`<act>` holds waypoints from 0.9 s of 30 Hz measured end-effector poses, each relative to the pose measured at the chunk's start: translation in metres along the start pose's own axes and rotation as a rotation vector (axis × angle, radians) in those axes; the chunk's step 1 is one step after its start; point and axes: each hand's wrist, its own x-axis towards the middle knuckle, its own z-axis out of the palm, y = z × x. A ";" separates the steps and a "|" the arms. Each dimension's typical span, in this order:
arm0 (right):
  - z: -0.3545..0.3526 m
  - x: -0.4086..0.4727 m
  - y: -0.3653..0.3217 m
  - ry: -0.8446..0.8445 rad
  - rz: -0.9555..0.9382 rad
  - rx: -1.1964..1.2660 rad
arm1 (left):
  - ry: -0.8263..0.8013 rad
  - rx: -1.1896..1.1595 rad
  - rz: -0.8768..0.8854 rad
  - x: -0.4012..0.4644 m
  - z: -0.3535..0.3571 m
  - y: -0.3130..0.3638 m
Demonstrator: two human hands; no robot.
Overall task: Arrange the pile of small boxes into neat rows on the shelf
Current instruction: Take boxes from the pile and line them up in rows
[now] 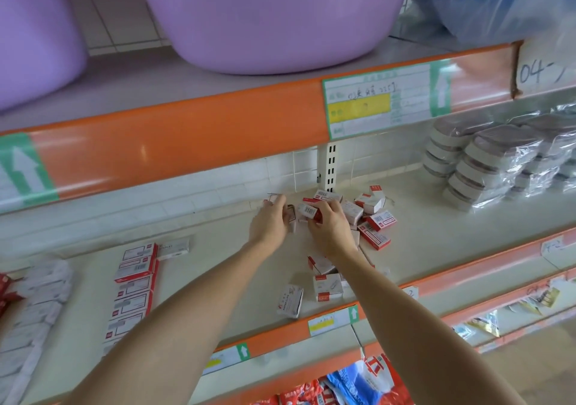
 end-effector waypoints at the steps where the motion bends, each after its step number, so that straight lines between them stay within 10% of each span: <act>1: 0.003 -0.001 -0.005 -0.020 -0.022 -0.004 | -0.002 -0.064 -0.035 -0.005 -0.005 -0.003; 11: 0.053 -0.018 -0.057 -0.247 -0.146 -0.057 | -0.070 -0.148 -0.377 -0.069 -0.041 -0.076; 27: 0.079 -0.034 -0.058 -0.298 -0.021 0.073 | 0.046 -0.398 -0.418 -0.105 -0.045 -0.105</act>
